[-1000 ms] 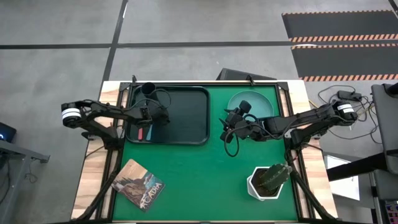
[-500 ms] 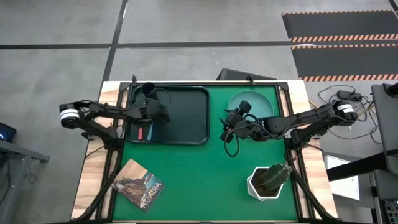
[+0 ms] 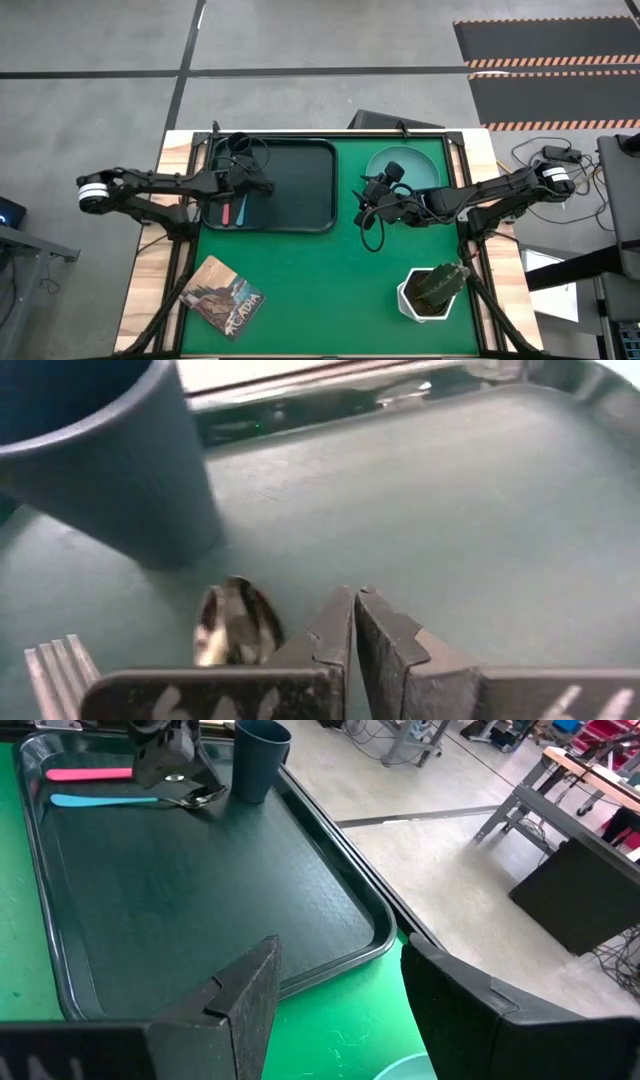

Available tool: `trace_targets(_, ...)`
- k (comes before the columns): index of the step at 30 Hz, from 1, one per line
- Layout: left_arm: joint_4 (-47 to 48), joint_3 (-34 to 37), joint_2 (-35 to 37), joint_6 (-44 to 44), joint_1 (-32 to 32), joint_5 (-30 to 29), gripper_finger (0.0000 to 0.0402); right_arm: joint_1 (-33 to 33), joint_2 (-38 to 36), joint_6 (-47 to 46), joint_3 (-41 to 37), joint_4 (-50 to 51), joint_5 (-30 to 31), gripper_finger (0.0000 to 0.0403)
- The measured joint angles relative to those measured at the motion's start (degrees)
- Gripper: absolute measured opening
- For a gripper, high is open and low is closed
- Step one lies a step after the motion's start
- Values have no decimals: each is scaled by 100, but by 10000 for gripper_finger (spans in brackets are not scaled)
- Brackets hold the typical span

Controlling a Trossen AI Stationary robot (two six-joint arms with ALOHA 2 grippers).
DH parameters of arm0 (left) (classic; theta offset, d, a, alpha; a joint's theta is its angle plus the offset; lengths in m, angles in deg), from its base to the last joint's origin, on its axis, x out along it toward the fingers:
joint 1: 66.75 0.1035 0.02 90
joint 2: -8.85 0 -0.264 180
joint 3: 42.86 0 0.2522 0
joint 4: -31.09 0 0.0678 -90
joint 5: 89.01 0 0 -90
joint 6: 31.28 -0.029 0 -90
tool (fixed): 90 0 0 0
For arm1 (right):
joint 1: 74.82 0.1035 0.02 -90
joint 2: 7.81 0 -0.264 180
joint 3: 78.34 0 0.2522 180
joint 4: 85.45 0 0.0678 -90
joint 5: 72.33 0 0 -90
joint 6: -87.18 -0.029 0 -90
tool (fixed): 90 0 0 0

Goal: Pick and place plate/cup/fork/spoon on tray
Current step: Put the blue spoon on the black serving tray to the right of the pink fork

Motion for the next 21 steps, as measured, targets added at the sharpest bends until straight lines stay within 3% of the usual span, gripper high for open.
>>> trace_targets(12, -574, -14, -1117, 26, 11, -202, 0, 0, 0, 0, 0, -13, -1, 196)
trace_targets(21, -566, 11, -1423, 45, 147, -421, 0, 0, 0, 0, 0, 5, -1, 196)
